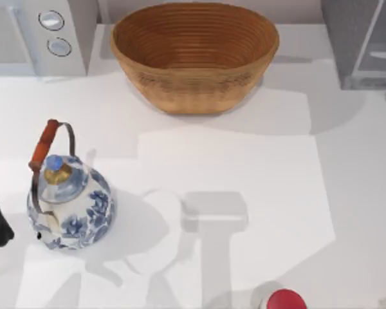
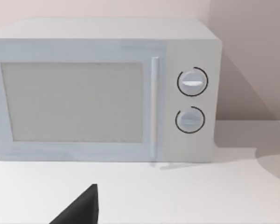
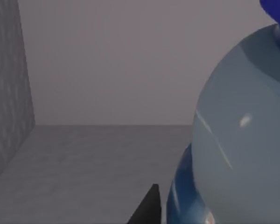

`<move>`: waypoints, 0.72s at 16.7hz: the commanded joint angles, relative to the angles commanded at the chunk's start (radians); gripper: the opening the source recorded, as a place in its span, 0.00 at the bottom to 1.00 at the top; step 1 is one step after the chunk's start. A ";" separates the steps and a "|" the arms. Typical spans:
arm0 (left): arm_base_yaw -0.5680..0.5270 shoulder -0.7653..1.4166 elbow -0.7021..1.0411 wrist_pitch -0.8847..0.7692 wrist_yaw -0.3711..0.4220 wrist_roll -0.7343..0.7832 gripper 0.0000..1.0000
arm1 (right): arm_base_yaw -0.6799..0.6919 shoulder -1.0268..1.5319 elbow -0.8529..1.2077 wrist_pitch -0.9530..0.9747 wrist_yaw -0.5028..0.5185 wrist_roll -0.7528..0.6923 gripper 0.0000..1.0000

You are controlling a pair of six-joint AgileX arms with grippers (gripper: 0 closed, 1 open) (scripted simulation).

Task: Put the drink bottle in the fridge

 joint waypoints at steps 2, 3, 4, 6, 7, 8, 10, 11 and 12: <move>0.000 0.000 0.000 0.000 0.000 0.000 1.00 | 0.005 0.000 -0.005 -0.003 0.001 0.001 0.01; 0.000 0.000 0.000 0.000 0.000 0.000 1.00 | 0.005 0.001 -0.003 -0.004 0.002 0.002 0.01; 0.000 0.000 0.000 0.000 0.000 0.000 1.00 | 0.005 0.010 0.008 -0.008 0.004 0.002 0.01; 0.000 0.000 0.000 0.000 0.000 0.000 1.00 | 0.009 0.042 0.061 -0.028 0.010 0.002 0.01; 0.000 0.000 0.000 0.000 0.000 0.000 1.00 | 0.012 0.061 0.100 -0.043 0.013 0.002 0.01; 0.000 0.000 0.000 0.000 0.000 0.000 1.00 | 0.016 0.078 0.140 -0.059 0.016 0.002 0.01; 0.000 0.000 0.000 0.000 0.000 0.000 1.00 | 0.022 0.108 0.203 -0.088 0.021 0.001 0.01; 0.000 0.000 0.000 0.000 0.000 0.000 1.00 | 0.026 0.124 0.231 -0.101 0.023 0.002 0.01; 0.000 0.000 0.000 0.000 0.000 0.000 1.00 | 0.030 0.138 0.260 -0.115 0.025 0.003 0.01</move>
